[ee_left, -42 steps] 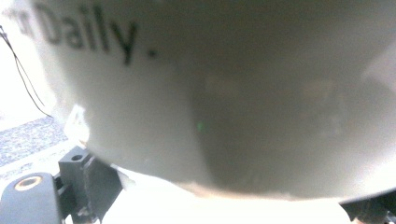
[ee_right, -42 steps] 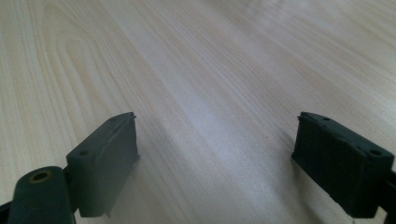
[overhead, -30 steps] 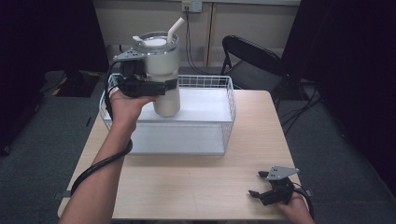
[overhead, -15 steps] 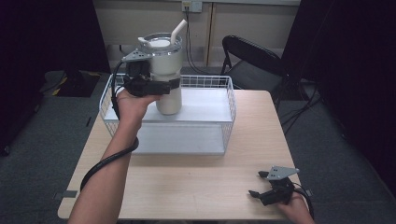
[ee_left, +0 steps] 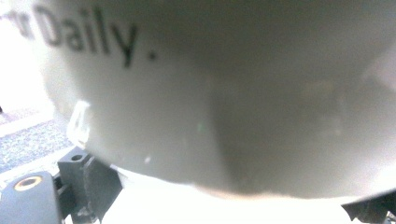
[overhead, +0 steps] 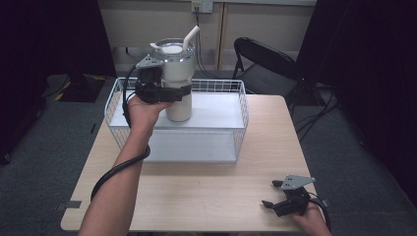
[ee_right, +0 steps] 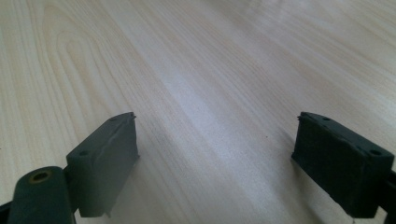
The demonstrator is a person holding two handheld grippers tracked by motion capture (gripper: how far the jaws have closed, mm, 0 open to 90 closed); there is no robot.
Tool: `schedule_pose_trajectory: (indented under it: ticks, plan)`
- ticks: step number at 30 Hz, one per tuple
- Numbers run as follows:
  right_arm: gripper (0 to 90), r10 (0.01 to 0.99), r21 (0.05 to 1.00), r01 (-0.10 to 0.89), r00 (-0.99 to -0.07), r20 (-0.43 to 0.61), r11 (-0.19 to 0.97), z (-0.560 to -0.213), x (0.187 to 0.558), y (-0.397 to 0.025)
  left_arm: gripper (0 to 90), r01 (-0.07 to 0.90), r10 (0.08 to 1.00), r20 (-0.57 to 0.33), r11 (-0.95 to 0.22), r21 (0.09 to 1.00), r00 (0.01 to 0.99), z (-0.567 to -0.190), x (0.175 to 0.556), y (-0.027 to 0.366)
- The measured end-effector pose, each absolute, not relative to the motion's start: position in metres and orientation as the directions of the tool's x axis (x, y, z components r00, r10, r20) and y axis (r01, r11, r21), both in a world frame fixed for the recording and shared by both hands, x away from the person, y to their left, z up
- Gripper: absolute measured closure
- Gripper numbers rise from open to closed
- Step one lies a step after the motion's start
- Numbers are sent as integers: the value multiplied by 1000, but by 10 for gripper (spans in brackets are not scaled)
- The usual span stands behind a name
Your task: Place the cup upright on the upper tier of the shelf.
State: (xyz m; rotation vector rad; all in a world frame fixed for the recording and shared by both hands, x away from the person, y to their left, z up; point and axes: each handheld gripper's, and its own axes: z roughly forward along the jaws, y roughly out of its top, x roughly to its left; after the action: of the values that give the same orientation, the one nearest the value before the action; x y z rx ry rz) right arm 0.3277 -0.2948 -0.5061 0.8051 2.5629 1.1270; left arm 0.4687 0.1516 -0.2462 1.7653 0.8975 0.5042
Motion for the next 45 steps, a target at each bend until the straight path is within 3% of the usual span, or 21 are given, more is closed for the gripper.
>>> schedule_pose_trajectory:
  ticks: [17,37,45]
  plan:
    - [130,568,734,392,-823,12,554,-506,328,-295,96,329,776,-88,-158,931,624,-252,470,156]
    - [130,568,734,393,-823,12,554,-506,328,-295,93,244,742,-21,-193,950,670,-260,461,159]
    - [130,568,734,393,-823,12,554,-506,328,-295,92,253,738,-16,-210,944,674,-261,460,160]
